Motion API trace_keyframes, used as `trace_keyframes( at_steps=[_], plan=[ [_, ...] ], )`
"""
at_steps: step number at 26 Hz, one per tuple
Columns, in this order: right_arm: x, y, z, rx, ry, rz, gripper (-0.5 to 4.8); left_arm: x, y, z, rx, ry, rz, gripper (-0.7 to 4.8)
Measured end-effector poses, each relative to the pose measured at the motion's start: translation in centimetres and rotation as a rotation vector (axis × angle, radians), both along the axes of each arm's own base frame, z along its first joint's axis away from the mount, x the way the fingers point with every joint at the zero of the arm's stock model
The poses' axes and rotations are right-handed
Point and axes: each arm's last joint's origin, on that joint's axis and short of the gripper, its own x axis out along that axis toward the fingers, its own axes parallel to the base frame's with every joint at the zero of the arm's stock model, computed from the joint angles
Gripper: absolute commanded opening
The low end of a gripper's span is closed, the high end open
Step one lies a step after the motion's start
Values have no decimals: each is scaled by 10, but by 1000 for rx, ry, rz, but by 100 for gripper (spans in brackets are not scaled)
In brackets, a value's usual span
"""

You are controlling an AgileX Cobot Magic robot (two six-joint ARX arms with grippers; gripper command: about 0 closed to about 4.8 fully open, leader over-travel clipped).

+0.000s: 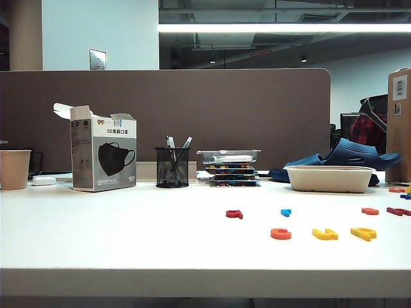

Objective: Select the appropriate letters from the row of letter magnets placed on the table to arrange into the word "cup".

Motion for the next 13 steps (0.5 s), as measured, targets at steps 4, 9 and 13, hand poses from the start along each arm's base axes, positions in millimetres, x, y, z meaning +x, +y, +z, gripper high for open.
trace_keyframes(
  at_steps=[4, 9, 13],
  plan=[
    [7, -1, 4, -15, -134, -30, -5, 17, -6, -17, -44, -22, -45, -5],
    [21, -2, -24, -13, -96, -30, -5, 38, -12, -37, -114, -57, -67, -5],
    [31, -3, -45, -15, -133, -30, -5, 50, -16, -51, -137, -112, -76, -5]
  ],
)
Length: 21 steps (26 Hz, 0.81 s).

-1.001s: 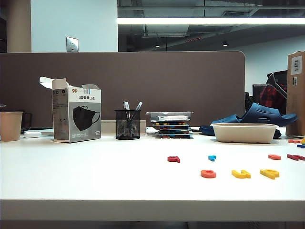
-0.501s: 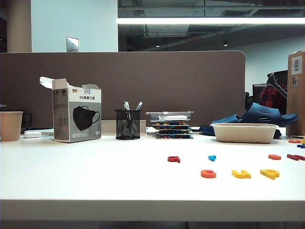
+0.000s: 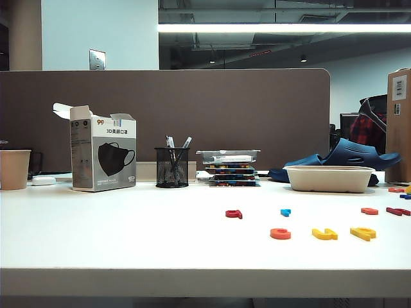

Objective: Select the appropriate letters from the row of letter magnets placed on the table to arrange into the word "cup".

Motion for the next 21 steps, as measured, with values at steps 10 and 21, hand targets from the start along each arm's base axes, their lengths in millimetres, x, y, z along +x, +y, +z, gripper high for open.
trace_keyframes(
  at_steps=[10, 21],
  plan=[
    [12, -1, -32, -13, -116, 0, -5, 17, -5, -31, -18, -59, 0, -5],
    [2, 0, -48, -63, -230, -5, -5, 26, -7, -55, -27, -92, 0, -5]
  ],
)
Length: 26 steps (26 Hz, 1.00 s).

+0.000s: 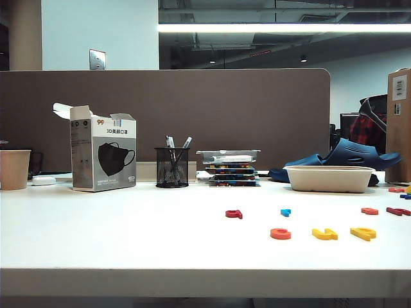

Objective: Select the appropriate letters from the row of letter magnets placed on the table to arrange into the word "cup".

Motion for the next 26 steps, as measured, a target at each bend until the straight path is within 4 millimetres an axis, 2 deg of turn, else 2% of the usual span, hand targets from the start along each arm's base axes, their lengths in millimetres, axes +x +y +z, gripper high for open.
trace_keyframes(
  at_steps=[5, 12, 22, 26],
  plan=[
    [2, -2, -8, 5, 31, -53, -5, 1, 0, -4, -3, -13, 0, -5],
    [5, -5, -21, 6, 71, -150, -5, 5, -1, -21, 24, -4, 26, -5],
    [7, -5, -27, -42, 77, -180, -5, 7, -1, -41, 33, 29, 29, -5],
    [7, -5, -27, -43, 77, -181, -5, 7, -1, -39, 29, 16, 39, -5]
  ],
)
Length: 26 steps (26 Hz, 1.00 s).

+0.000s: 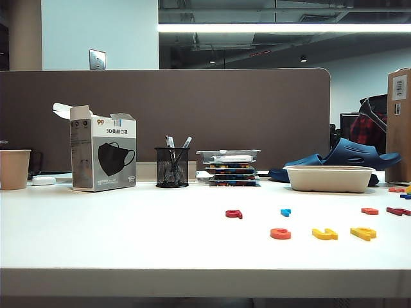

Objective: Select the appropriate letters from the row of letter magnets placed on the table to arrange into the word "cup".

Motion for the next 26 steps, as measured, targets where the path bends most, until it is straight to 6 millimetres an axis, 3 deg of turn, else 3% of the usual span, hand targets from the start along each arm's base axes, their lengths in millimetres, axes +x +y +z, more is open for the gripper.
trace_keyframes(
  at_steps=[26],
  plan=[
    [0, 0, 0, 1, 4, 5, -5, -2, 1, -5, 5, 44, 0, -5]
  ],
)
